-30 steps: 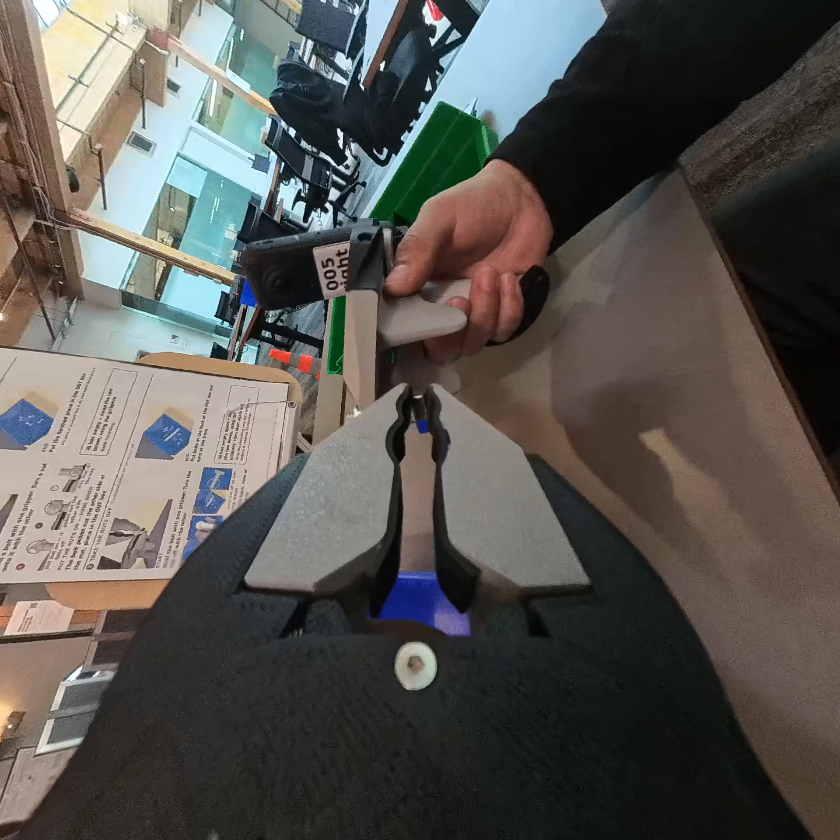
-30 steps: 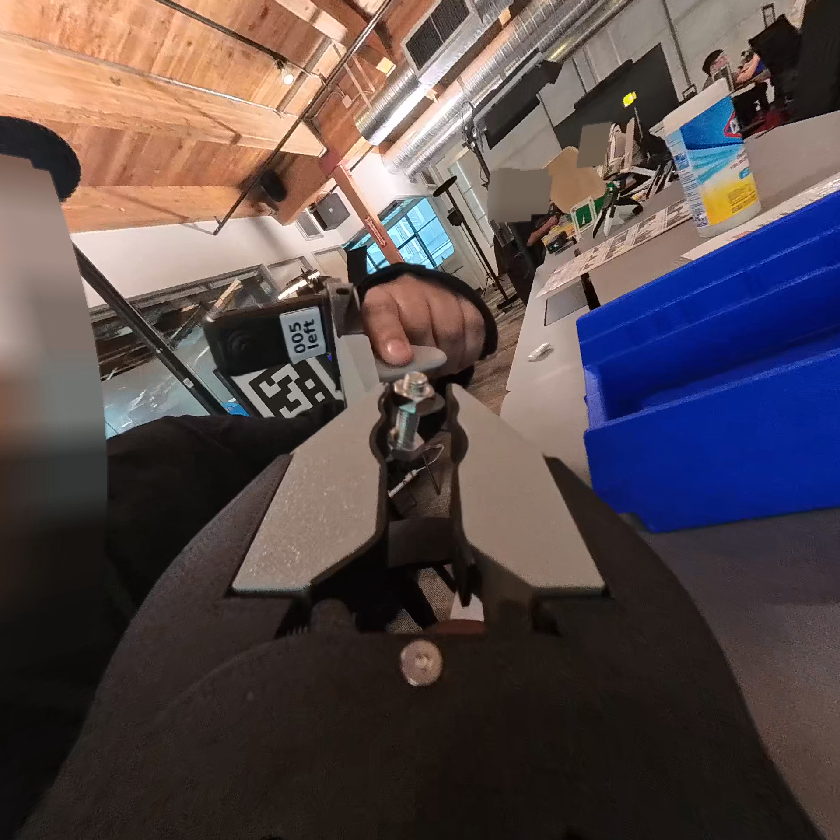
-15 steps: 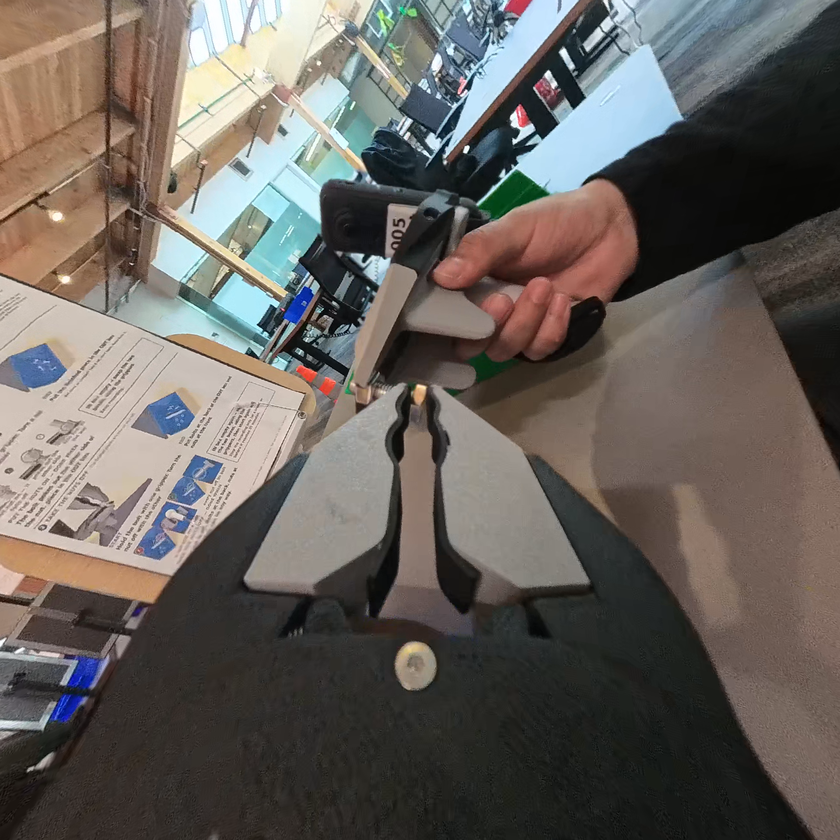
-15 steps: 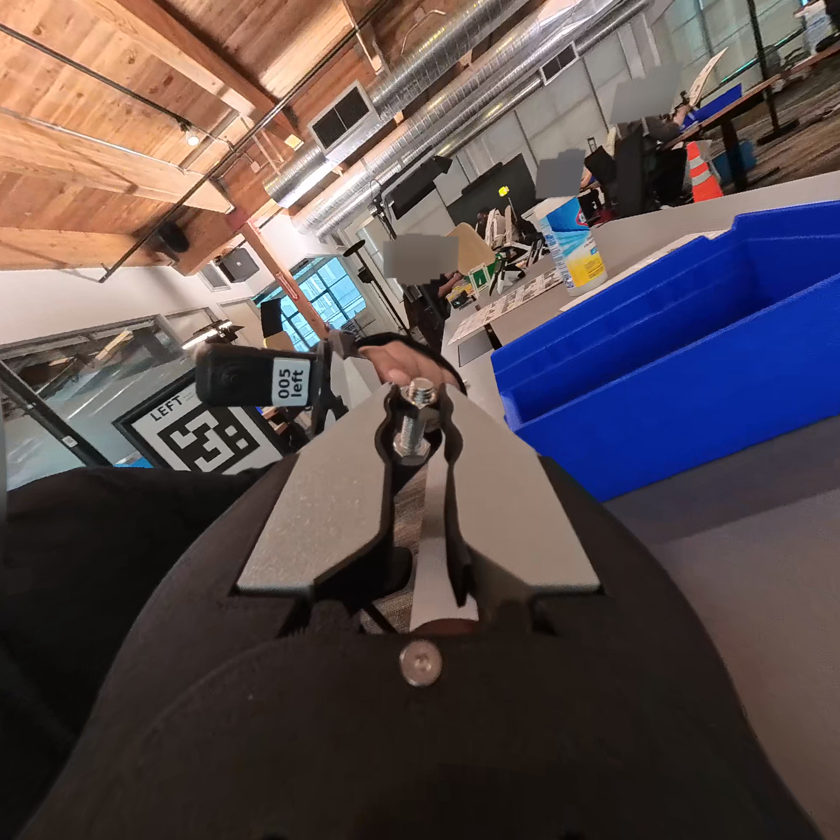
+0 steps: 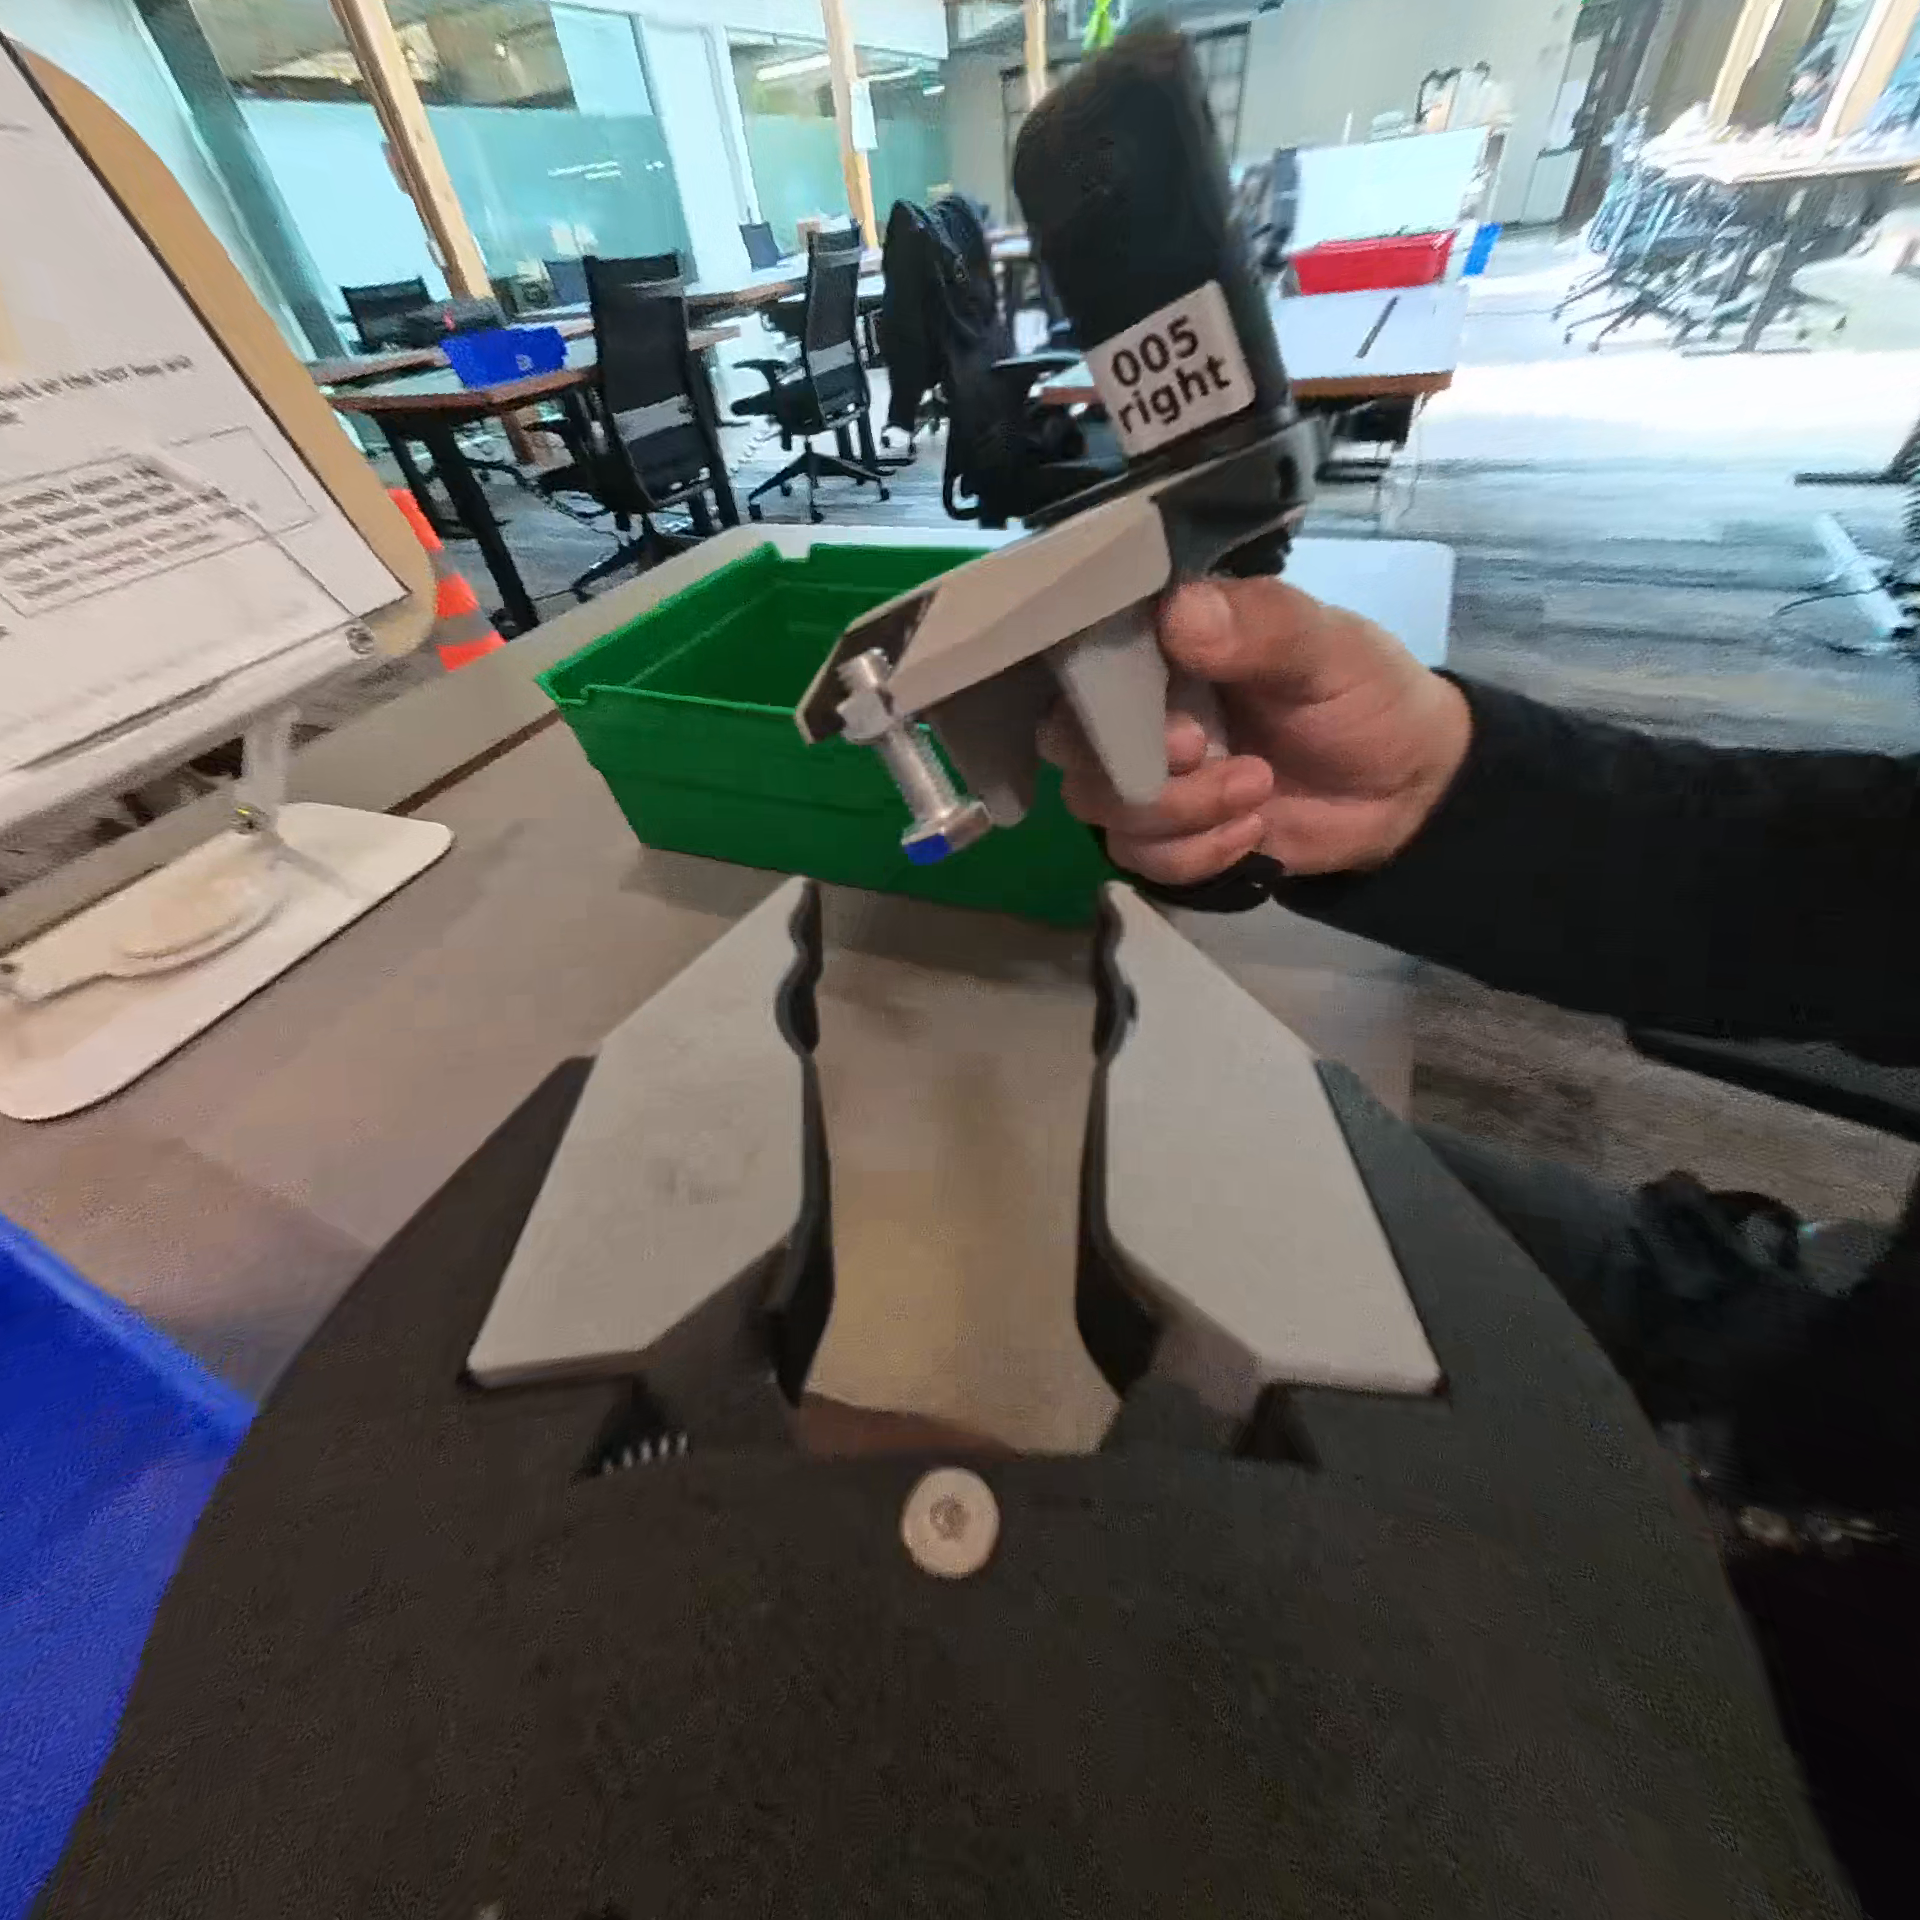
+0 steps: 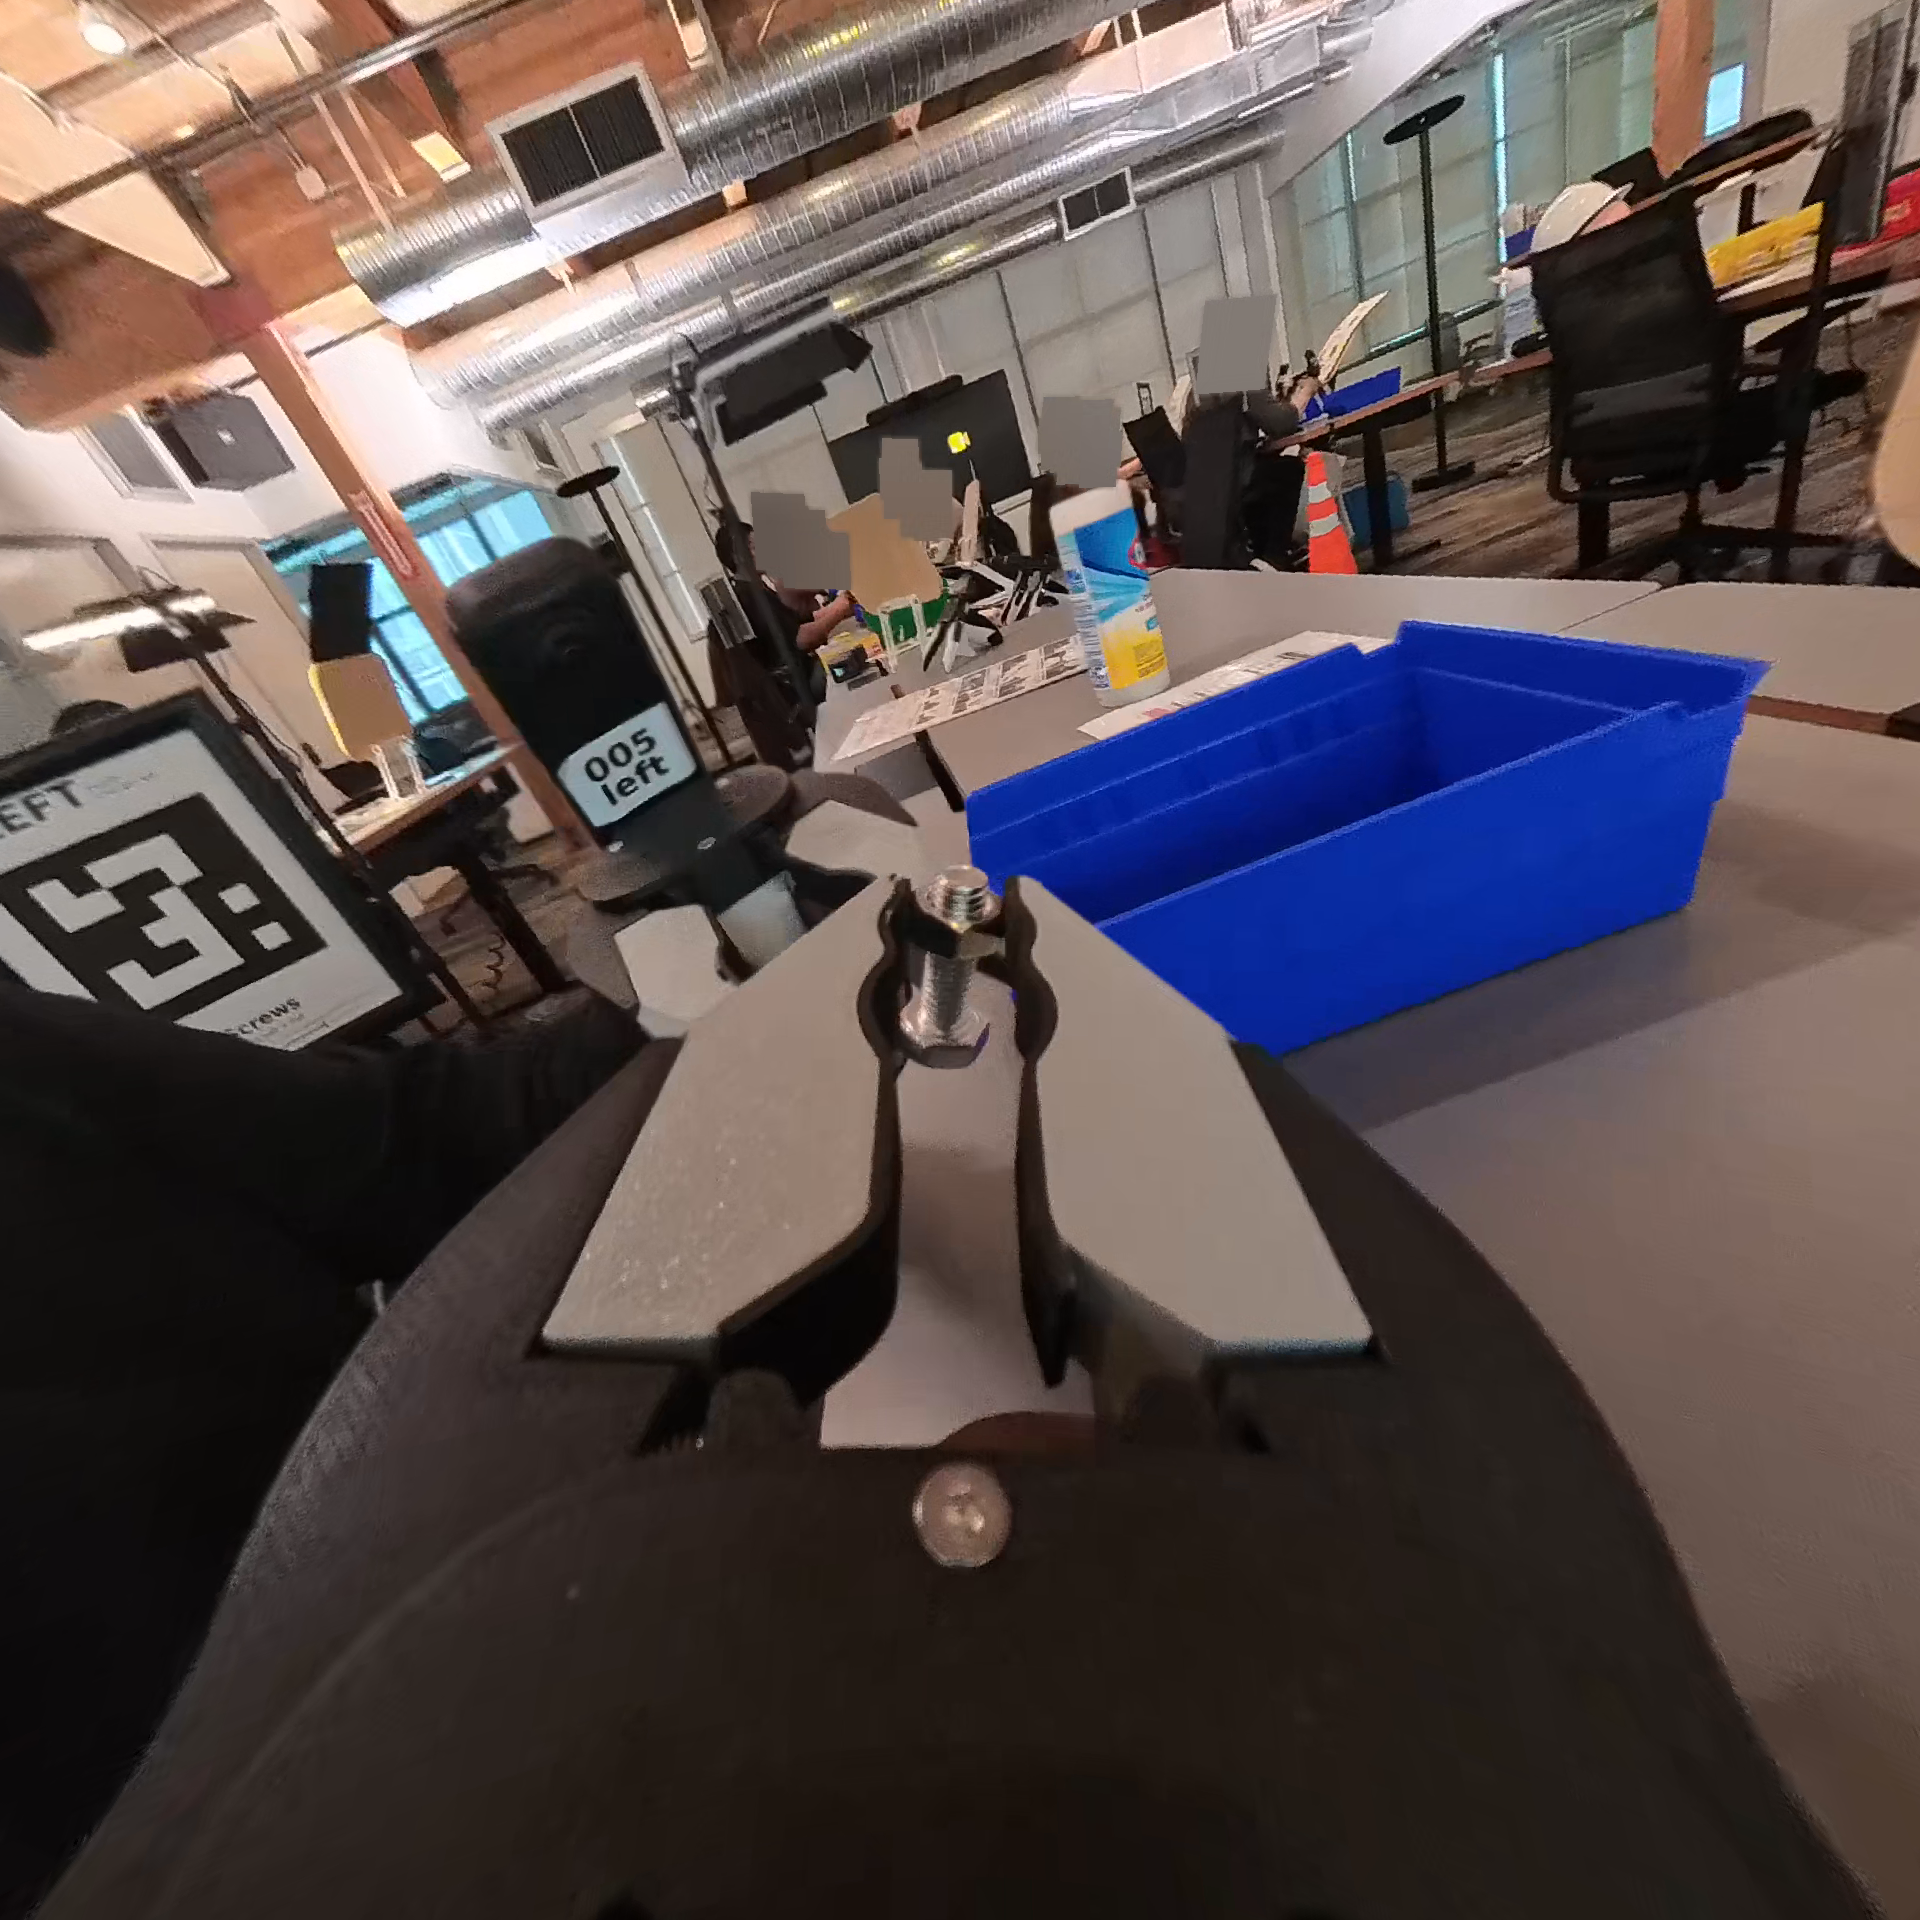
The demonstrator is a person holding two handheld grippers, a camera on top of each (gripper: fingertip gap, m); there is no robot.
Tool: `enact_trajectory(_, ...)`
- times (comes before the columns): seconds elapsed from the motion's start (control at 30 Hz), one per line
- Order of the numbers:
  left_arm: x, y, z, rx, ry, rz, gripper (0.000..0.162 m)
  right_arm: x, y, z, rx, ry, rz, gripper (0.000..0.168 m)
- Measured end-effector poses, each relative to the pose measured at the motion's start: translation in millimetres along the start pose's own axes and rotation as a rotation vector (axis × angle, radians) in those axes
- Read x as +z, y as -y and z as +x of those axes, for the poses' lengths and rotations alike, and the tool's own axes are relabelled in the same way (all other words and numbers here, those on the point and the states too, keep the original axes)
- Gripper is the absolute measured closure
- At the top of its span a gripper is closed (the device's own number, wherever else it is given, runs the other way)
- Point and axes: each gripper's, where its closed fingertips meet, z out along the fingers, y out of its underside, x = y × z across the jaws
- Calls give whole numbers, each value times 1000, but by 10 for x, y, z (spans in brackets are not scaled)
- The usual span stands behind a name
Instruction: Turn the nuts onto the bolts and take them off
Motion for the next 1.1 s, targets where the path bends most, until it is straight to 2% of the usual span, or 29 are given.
enact_trajectory(0.13, 198, 101, 80, -163, -91, 48, 119, -117, 1, -66, -65, -45, 1, 155)
enact_trajectory(0.27, 423, 123, 192, -197, -168, 60, 146, -326, 9, -16, -73, -101, 15, 155)
enact_trajectory(0.43, 752, 187, 356, -167, -265, 76, 147, -620, 59, 40, -53, -138, 50, 155)
enact_trajectory(0.6, 1127, 281, 411, -91, -259, 71, 147, -1018, 186, 178, -66, -229, 106, 155)
enact_trajectory(0.7, 1360, 321, 424, -65, -264, 54, 147, -1269, 235, 248, -75, -263, 130, 142)
enact_trajectory(0.77, 1524, 331, 347, -20, -213, 32, 146, -1506, 258, 389, -109, -374, 139, 137)
enact_trajectory(0.83, 1689, 326, 225, 32, -132, 5, 147, -1751, 300, 478, -162, -502, 174, 140)
enact_trajectory(0.9, 1838, 292, 210, 61, -118, -22, 146, -1783, 287, 365, -204, -482, 180, 151)
enact_trajectory(1.03, 2026, 256, 360, 49, -173, -23, 147, -1676, 243, 236, -190, -374, 126, 141)
enact_trajectory(1.1, 2067, 240, 386, 50, -182, -24, 147, -1647, 207, 157, -202, -292, 93, 148)
